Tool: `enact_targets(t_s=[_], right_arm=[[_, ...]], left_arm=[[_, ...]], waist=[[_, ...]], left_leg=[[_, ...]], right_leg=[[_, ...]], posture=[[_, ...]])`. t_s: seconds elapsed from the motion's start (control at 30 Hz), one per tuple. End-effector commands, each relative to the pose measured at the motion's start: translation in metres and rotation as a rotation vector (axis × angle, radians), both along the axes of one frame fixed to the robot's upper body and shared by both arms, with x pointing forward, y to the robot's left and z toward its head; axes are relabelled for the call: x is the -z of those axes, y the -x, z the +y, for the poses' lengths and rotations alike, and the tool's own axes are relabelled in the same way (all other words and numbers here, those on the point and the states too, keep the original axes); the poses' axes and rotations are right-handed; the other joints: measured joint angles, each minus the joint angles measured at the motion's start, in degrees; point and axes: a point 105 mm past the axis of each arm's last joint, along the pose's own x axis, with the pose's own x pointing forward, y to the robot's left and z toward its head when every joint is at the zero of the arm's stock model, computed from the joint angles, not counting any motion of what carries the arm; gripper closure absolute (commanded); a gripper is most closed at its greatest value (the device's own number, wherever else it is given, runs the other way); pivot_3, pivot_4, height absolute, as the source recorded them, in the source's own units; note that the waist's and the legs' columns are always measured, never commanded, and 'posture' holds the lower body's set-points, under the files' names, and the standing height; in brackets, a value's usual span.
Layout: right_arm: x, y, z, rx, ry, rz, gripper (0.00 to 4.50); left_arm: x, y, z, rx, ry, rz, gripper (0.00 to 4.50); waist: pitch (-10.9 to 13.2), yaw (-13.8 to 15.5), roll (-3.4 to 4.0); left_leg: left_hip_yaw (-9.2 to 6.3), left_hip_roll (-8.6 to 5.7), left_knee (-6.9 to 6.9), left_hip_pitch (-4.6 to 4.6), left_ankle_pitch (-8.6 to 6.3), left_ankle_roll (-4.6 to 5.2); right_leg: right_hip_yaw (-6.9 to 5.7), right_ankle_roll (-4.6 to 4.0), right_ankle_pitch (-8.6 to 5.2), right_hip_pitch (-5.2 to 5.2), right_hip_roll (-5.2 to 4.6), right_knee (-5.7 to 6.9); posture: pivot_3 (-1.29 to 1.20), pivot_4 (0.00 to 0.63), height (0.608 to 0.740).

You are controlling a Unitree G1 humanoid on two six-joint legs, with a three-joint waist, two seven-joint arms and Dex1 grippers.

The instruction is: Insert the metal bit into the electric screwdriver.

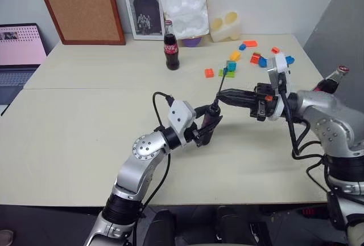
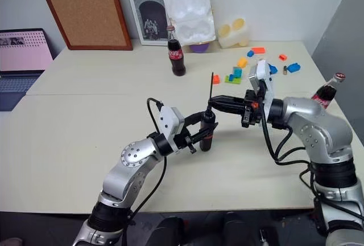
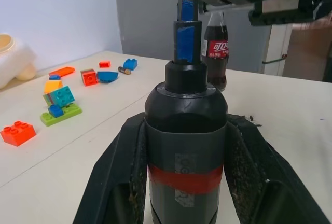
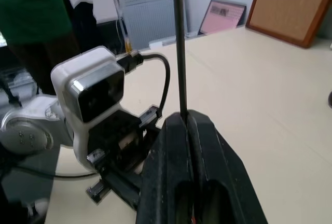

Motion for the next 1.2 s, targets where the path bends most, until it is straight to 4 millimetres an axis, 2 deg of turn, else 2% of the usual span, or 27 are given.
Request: enact_targets(t_s=[0.03, 0.1, 0.23, 0.33, 0.53, 0.57, 0.6, 0.73, 0.83, 0.93, 1.03, 1.13, 1.2], right_arm=[[0.005, 0.013, 0.013, -0.105, -0.002, 0.024, 4.50], [0.002, 0.013, 0.013, -0.109, -0.006, 0.013, 4.50], [-0.003, 0.013, 0.012, -0.112, -0.009, -0.016, 3.88], [-0.007, 0.013, 0.010, -0.120, -0.014, -0.031, 2.98], [-0.015, 0.010, -0.007, -0.066, -0.006, -0.059, 1.63], [-0.015, 0.009, -0.009, -0.055, -0.002, -0.064, 1.53], [-0.015, 0.008, -0.012, -0.037, 0.005, -0.071, 1.19], [-0.015, 0.004, -0.027, 0.073, 0.040, -0.140, 0.37], [-0.010, 0.008, -0.039, 0.122, 0.092, -0.178, 0.34], [-0.003, 0.013, -0.047, 0.152, 0.153, -0.214, 0.34], [0.007, 0.018, -0.050, 0.171, 0.250, -0.265, 0.34], [0.014, 0.024, -0.049, 0.176, 0.332, -0.281, 0.34], [0.016, 0.025, -0.051, 0.199, 0.370, -0.283, 0.34]], left_arm=[[-0.010, 0.000, 0.002, -0.015, 0.021, -0.041, 2.84], [-0.010, 0.000, 0.002, -0.015, 0.021, -0.041, 2.84], [-0.010, 0.000, 0.002, -0.014, 0.020, -0.042, 2.84], [-0.010, -0.001, 0.002, -0.014, 0.020, -0.042, 2.84], [-0.017, -0.002, 0.000, -0.022, 0.037, -0.052, 2.84], [-0.018, -0.003, 0.000, -0.025, 0.041, -0.056, 2.84], [-0.022, -0.004, 0.000, -0.033, 0.048, -0.063, 2.84], [-0.047, -0.012, 0.005, -0.096, 0.037, -0.158, 2.84], [-0.064, -0.022, 0.011, -0.164, -0.066, -0.273, 2.84], [-0.069, -0.038, 0.022, -0.256, -0.227, -0.349, 2.84], [-0.068, -0.057, 0.037, -0.317, -0.462, -0.441, 2.84], [-0.055, -0.076, 0.046, -0.277, -0.825, -0.605, 2.84], [-0.042, -0.088, 0.054, -0.236, -0.990, -0.621, 2.84]], waist=[[0.0, 0.0, 0.00], [0.0, 0.0, 0.00], [0.0, 0.0, 0.00], [0.0, 0.0, 0.00], [0.0, 0.0, -0.01], [0.0, 0.0, -0.01], [0.0, 0.0, -0.01], [0.0, 0.1, -0.03], [0.0, 0.1, -0.04], [0.1, 0.1, -0.03], [0.1, -0.1, -0.03], [0.1, -0.2, -0.01], [0.1, 0.0, -0.03]], left_leg=[[0.00, 0.00, 0.00, 0.00, 0.00, 0.00], [0.01, -0.01, 0.01, -0.02, 0.00, 0.00], [0.01, -0.02, 0.02, -0.02, 0.00, 0.00], [0.01, -0.01, 0.01, -0.02, 0.00, 0.00], [0.01, -0.01, 0.00, -0.07, 0.00, 0.00], [0.01, -0.01, 0.00, -0.07, 0.00, 0.00], [0.01, -0.01, 0.00, -0.08, 0.00, 0.00], [0.00, -0.01, -0.01, -0.15, 0.00, 0.00], [-0.03, -0.02, 0.00, -0.24, 0.00, 0.00], [-0.05, -0.03, -0.01, -0.28, 0.00, 0.00], [-0.04, -0.03, -0.04, -0.28, 0.00, 0.00], [-0.04, -0.02, -0.06, -0.27, 0.00, 0.00], [-0.02, -0.03, -0.08, -0.28, 0.00, 0.00]], right_leg=[[0.01, 0.00, 0.00, 0.00, 0.00, 0.00], [0.02, 0.01, 0.00, 0.00, 0.00, 0.00], [0.02, 0.01, 0.01, 0.00, -0.01, -0.01], [0.01, 0.01, 0.00, -0.01, -0.01, -0.01], [0.01, 0.01, 0.00, -0.04, -0.01, -0.02], [0.01, 0.01, 0.00, -0.04, -0.01, -0.03], [0.01, 0.01, 0.00, -0.04, -0.01, -0.05], [-0.01, 0.02, 0.00, -0.07, -0.01, -0.11], [-0.06, 0.03, 0.01, -0.11, -0.01, -0.13], [-0.06, 0.04, 0.01, -0.13, 0.00, -0.17], [-0.07, 0.06, 0.00, -0.14, 0.00, -0.20], [-0.08, 0.07, -0.02, -0.19, 0.02, -0.16], [-0.06, 0.06, -0.02, -0.20, 0.01, -0.16]], posture=[[0.00, 0.150, 0.740], [0.00, 0.150, 0.740], [0.00, 0.150, 0.740], [0.00, 0.150, 0.740], [0.00, 0.150, 0.740], [0.00, 0.150, 0.740], [0.00, 0.150, 0.740], [0.00, 0.150, 0.740], [0.00, 0.150, 0.740], [0.00, 0.150, 0.740], [0.00, 0.150, 0.740], [0.00, 0.150, 0.740], [0.00, 0.150, 0.740]])
